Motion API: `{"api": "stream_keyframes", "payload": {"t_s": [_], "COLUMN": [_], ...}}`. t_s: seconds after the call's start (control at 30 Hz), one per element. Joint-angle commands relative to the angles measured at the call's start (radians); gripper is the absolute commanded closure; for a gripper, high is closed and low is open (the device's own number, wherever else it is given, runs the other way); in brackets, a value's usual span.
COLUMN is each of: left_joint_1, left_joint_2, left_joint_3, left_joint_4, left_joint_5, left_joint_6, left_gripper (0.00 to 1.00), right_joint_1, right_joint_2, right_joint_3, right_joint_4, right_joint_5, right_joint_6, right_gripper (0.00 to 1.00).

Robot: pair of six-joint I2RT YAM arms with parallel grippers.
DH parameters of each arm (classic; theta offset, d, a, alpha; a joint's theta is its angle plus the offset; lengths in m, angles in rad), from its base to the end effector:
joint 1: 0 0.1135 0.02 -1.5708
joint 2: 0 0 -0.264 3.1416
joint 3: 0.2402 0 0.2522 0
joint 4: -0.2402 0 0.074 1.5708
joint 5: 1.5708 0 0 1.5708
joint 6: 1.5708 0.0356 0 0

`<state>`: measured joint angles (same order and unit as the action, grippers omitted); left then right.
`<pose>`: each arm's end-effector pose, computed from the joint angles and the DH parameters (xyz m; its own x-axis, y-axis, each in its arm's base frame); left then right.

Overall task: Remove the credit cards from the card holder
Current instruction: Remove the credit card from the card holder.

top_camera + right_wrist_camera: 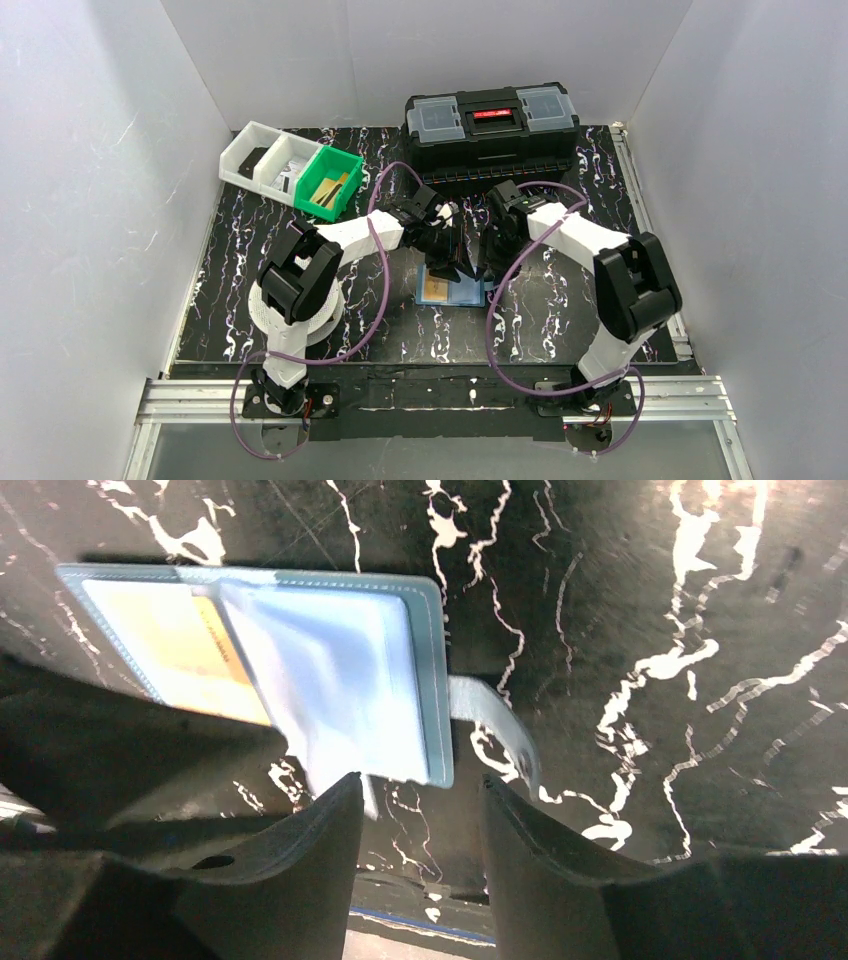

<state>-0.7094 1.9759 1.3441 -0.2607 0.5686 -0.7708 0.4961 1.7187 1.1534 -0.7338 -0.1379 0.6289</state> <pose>0.3080 -0.2897 0.1789 -0.9848 0.0717 -0.1580 0.1660 0.6541 -0.7379 0.2854 0.1601 0.1888 -0.9815 0.1313 -0.1391 0.0909 0.9600 0.2649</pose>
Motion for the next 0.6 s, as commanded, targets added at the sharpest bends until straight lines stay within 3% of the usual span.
{"api": "stream_keyframes", "payload": {"t_s": [0.0,0.3,0.57], "left_joint_1": [-0.005,-0.014,-0.003], "left_joint_2": [0.019,0.060,0.003], "left_joint_3": [0.036,0.051,0.072], "left_joint_4": [0.001,0.001,-0.044], "left_joint_5": [0.029,0.033,0.001], "left_joint_6": [0.000,-0.010,0.023], "left_gripper": [0.55,0.65,0.66], "right_joint_1": [-0.004,-0.005,-0.005], "right_joint_2": [-0.106,-0.173,-0.159], "right_joint_3": [0.005,0.013,0.034], "right_joint_4": [-0.068,-0.090,-0.085], "right_joint_5": [0.083,0.096,0.073], "right_joint_6": [0.015,0.012,0.009], "right_gripper": [0.47,0.50,0.50]}}
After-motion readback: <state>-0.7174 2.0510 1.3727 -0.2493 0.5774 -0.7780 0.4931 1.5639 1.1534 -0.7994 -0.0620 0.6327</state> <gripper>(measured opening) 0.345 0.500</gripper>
